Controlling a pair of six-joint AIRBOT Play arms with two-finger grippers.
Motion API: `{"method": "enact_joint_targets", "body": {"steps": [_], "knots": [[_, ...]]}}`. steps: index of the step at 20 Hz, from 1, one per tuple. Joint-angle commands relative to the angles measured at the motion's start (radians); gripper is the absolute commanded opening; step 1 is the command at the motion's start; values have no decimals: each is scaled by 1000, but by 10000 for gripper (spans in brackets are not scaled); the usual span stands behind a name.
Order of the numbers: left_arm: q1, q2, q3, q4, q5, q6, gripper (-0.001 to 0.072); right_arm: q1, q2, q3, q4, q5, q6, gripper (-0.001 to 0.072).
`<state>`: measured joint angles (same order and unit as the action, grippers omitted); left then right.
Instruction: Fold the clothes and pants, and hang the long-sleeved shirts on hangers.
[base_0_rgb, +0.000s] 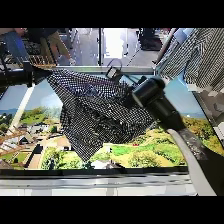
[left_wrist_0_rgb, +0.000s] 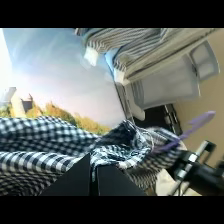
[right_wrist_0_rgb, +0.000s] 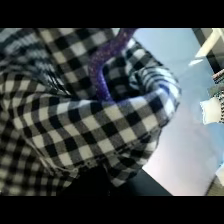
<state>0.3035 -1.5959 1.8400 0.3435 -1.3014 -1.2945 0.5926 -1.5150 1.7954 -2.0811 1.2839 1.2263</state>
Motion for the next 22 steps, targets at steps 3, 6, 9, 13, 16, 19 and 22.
{"method": "enact_joint_targets", "body": {"steps": [3, 6, 9, 13, 16, 19, 22], "knots": [[2, 88, 1, -15, -66, 27, 14, 55, -103, -5, -88, 30, 3, 17], [-32, 128, 1, -14, -158, 37, 14, 47, -109, 6, -97, 107, 145, 17], [-118, 156, 0, 60, -226, 64, 14, -2, -90, 117, -61, 166, 299, 17], [-286, 165, 0, 145, -220, 37, 14, -26, -21, 337, -10, 348, 227, 18], [-469, 165, 0, 201, -151, 37, 14, -25, 110, 322, 223, 400, 201, 19], [-619, 165, 0, 364, -70, 40, 36, -32, 219, 289, 405, 346, 248, 19], [-702, 165, 0, 512, -72, 44, 494, -103, 269, 289, 452, 129, 351, 19]]}}
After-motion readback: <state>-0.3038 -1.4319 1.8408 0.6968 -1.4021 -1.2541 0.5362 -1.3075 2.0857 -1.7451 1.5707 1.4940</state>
